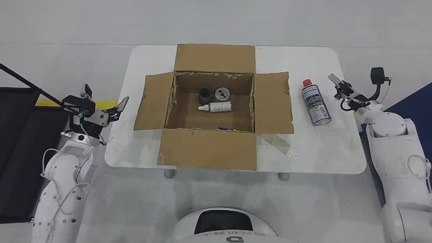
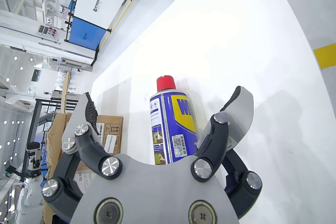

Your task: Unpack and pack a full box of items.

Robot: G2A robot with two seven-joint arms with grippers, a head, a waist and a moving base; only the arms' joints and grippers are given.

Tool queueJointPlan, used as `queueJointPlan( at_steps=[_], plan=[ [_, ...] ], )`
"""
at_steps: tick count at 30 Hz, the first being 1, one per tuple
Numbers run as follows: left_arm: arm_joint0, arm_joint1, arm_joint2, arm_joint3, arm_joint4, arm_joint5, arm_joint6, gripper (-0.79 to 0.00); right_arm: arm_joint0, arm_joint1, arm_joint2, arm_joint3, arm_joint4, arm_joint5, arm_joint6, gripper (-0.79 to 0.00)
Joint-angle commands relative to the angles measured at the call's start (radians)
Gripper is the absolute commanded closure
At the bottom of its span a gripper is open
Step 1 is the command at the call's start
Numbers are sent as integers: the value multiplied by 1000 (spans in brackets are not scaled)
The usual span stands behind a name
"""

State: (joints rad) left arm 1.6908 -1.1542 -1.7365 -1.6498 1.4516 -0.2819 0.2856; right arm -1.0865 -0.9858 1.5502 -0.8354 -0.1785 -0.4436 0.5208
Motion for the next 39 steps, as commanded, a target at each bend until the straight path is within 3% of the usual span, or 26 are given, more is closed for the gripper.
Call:
queueJointPlan(
  at_steps=[1,12,16,22,35,39],
  plan=[
    [0,0,0,0,0,0,0,-785,-18,1,12,-29,8,-13,-39,-785],
    [0,0,0,0,0,0,0,-785,-22,0,11,-45,13,-24,-41,-785],
    [0,0,0,0,0,0,0,-785,-51,-8,-24,-198,39,-132,-7,-785],
    [0,0,0,0,0,0,0,-785,-109,-10,-63,-444,7,-203,15,-785],
    [0,0,0,0,0,0,0,-785,-112,-10,-66,-460,4,-209,24,-785],
    [0,0,0,0,0,0,0,-785,-69,-13,-115,-560,-109,-243,44,-785]
  ],
)
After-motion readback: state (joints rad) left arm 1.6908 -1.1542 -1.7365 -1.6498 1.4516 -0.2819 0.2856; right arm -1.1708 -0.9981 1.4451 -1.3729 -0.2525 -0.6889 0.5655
